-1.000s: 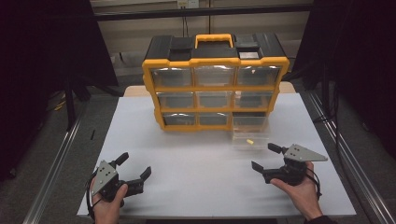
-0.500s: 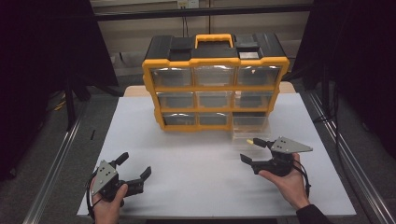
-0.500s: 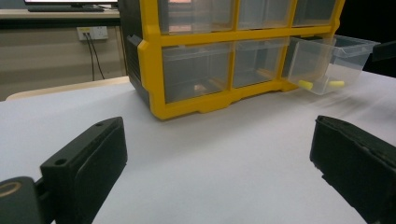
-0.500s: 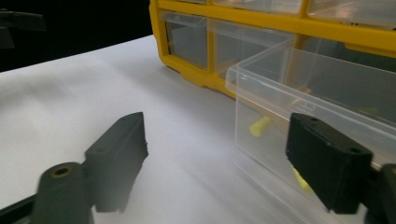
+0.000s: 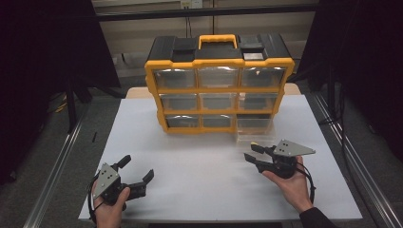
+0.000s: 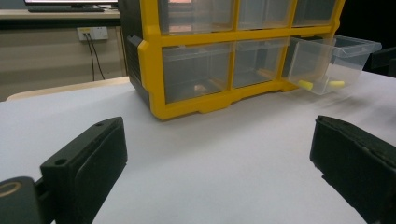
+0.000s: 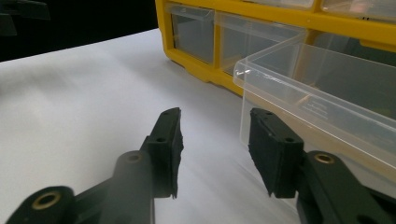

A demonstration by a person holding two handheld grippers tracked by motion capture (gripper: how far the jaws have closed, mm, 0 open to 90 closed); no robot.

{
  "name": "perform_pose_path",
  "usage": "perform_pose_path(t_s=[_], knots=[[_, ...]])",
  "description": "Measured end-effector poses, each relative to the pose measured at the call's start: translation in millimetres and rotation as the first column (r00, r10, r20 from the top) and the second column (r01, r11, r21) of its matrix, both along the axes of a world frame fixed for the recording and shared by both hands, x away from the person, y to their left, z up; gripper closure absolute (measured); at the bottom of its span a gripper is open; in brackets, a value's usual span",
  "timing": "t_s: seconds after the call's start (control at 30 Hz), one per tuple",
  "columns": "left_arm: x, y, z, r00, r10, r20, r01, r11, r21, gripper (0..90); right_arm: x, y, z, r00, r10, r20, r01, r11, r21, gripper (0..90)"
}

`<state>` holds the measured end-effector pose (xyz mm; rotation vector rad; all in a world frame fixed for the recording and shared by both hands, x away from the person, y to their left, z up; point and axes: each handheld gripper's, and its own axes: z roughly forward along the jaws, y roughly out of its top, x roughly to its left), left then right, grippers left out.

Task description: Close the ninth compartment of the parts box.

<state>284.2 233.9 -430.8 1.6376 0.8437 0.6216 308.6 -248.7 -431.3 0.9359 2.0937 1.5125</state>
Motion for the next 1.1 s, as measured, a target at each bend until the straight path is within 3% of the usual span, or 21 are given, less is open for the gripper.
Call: perform_pose_path(t_s=[0.27,0.53,1.1], knots=[[0.3,0.3,0.1,1.0000,-0.002,0.002,0.002,1.0000,0.007,4.0,2.8,-0.9,0.1,0.9998,0.017,0.004,-0.017,0.9998,-0.008,76.3],[0.2,0.2,0.1,1.0000,0.000,0.002,0.000,1.0000,0.002,4.0,9.4,1.4,1.6,0.9993,0.037,0.000,-0.037,0.9990,-0.027,90.0],[0.5,1.0,0.2,1.0000,0.002,0.005,-0.002,1.0000,0.008,4.0,27.8,3.3,0.8,1.0000,0.008,0.005,-0.007,0.9980,-0.062,90.0]])
